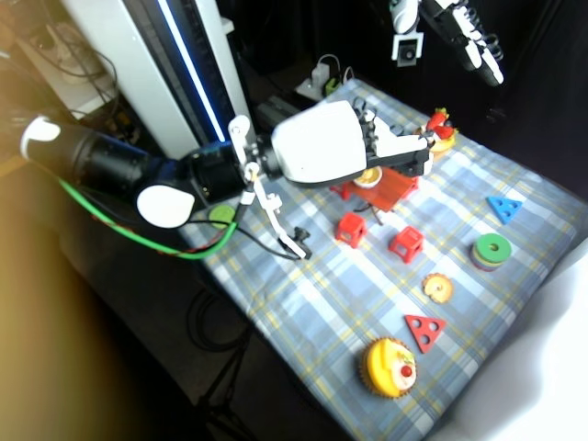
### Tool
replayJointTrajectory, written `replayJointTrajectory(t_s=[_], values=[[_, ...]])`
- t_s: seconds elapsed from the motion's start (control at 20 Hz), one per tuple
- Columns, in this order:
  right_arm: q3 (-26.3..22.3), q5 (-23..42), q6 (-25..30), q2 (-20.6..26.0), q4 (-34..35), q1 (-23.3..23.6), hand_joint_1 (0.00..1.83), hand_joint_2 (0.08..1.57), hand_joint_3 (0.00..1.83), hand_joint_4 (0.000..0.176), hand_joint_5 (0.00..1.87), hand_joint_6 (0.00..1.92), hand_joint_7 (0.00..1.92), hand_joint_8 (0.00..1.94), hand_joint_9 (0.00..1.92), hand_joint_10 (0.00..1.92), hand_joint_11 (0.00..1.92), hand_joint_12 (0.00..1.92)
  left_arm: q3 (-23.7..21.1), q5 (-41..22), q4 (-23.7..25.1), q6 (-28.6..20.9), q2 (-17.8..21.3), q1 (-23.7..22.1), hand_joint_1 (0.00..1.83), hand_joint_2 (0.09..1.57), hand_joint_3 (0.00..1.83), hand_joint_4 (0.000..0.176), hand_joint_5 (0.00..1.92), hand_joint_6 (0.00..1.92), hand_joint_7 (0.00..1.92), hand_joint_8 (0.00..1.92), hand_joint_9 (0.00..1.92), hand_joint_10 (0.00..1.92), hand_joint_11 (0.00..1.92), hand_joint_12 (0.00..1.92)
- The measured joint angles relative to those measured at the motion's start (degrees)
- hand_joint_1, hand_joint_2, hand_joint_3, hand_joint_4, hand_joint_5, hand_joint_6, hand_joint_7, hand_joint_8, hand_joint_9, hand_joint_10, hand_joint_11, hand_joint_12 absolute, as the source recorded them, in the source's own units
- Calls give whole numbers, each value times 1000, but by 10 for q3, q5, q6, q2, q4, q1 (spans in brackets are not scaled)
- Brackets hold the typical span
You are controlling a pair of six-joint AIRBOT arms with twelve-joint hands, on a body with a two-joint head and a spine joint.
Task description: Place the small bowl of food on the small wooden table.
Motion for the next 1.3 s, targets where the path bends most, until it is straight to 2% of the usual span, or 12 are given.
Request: replayJointTrajectory(t_s=[0.3,0.35,0.45,0.6,0.8,0.85,0.9,0.95,1.15,1.2,1.25,1.3], values=[[-18,34,15,43,12,-2,628,961,0,56,270,3,284,3,266,3,0,667,0,-13,-3,-8,0,0,0,1188,0,136,126,11,0,0,0,0,0,0],[-23,63,15,63,46,-12,564,913,0,108,142,1,193,3,138,3,0,366,0,-19,-7,-12,1,0,0,1173,0,147,120,7,0,0,0,0,0,0],[-36,124,14,102,113,-63,635,899,0,171,104,0,129,0,65,0,25,799,-4,-38,-8,-21,5,1,0,1169,0,173,92,0,0,0,0,0,0,0],[-65,201,14,130,186,-165,696,1019,8,121,83,6,100,5,34,3,0,153,-7,-79,0,-63,5,19,0,1140,0,176,85,6,0,0,0,0,0,0],[-76,259,14,136,216,-187,770,1109,6,115,132,3,130,1,103,9,15,84,-7,-94,11,-79,5,21,88,1133,0,176,88,4,0,0,0,0,0,0],[-86,297,14,143,243,-227,705,999,0,54,146,3,139,5,157,1,0,225,-7,-106,13,-92,5,21,258,1106,0,78,7,0,0,0,0,0,0,0],[-90,304,12,144,257,-251,689,988,0,59,175,1,197,3,197,1,0,357,-7,-122,6,-101,5,23,389,1068,0,88,1,0,0,0,0,0,0,0],[-104,317,13,145,284,-275,616,984,0,78,171,0,237,3,224,4,0,478,-7,-139,0,-111,5,24,392,957,0,158,0,0,0,0,0,0,0,0],[-138,421,12,152,394,-403,502,1071,10,64,91,0,294,4,298,7,0,712,9,-196,29,-196,-14,27,153,1084,17,169,0,0,0,0,0,0,6,3],[-144,436,13,153,406,-409,578,1115,3,80,69,0,292,1,324,4,20,666,14,-214,30,-219,-21,29,210,1102,19,157,0,0,0,0,0,0,0,0],[-148,447,13,155,401,-409,652,1138,5,92,29,0,264,0,307,1,3,628,15,-232,27,-239,-26,38,211,1088,6,69,95,6,15,1,0,0,68,44],[-152,460,14,158,384,-407,750,1142,2,35,267,24,296,4,299,0,0,406,15,-251,28,-264,-29,51,217,1159,1,0,285,21,89,15,74,4,118,255]])
